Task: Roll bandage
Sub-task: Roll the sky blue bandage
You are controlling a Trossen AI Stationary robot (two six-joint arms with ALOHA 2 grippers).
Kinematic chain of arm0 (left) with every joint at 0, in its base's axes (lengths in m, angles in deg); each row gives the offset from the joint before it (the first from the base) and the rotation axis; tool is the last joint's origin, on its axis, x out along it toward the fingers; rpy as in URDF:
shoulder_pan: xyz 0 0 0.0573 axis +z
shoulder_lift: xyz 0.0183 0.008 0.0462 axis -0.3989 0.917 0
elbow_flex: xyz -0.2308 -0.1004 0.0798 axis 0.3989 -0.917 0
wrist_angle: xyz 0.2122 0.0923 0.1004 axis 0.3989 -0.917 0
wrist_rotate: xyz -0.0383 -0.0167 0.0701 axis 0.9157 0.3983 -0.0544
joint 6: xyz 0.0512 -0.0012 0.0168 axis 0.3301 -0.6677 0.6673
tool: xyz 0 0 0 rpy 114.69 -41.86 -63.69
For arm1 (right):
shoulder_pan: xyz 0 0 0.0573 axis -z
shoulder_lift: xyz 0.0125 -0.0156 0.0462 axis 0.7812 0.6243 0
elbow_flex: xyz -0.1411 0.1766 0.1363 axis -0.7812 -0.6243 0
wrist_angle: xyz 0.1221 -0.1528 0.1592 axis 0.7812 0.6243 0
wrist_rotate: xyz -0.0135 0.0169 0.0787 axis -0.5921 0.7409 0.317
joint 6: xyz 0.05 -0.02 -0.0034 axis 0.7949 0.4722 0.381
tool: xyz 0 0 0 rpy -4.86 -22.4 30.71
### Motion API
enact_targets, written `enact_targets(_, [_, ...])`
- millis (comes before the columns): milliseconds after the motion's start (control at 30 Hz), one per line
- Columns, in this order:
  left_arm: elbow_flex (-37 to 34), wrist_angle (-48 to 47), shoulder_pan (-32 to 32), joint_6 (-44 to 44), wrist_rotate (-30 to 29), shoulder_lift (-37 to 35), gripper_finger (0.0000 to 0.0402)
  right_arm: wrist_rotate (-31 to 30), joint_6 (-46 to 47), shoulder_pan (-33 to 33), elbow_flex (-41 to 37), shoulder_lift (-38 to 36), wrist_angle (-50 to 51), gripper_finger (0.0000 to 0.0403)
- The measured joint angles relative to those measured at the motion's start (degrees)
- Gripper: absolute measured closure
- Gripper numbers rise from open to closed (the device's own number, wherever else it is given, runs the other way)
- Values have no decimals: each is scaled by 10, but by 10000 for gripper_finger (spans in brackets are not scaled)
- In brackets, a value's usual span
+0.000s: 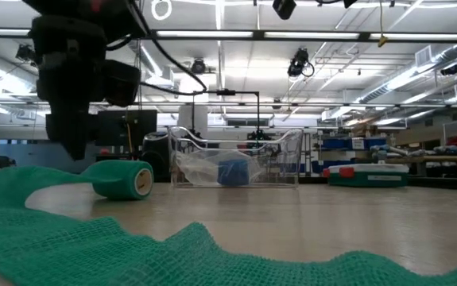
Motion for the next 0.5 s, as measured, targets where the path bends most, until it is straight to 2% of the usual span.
enact_targets(233, [-20, 91, 11, -29, 7, 7, 214, -1, 0, 0, 0, 0, 1, 403])
enact_targets(500, [-20, 109, 11, -20, -17, 14, 214, -12, -4, 0, 0, 0, 6, 403])
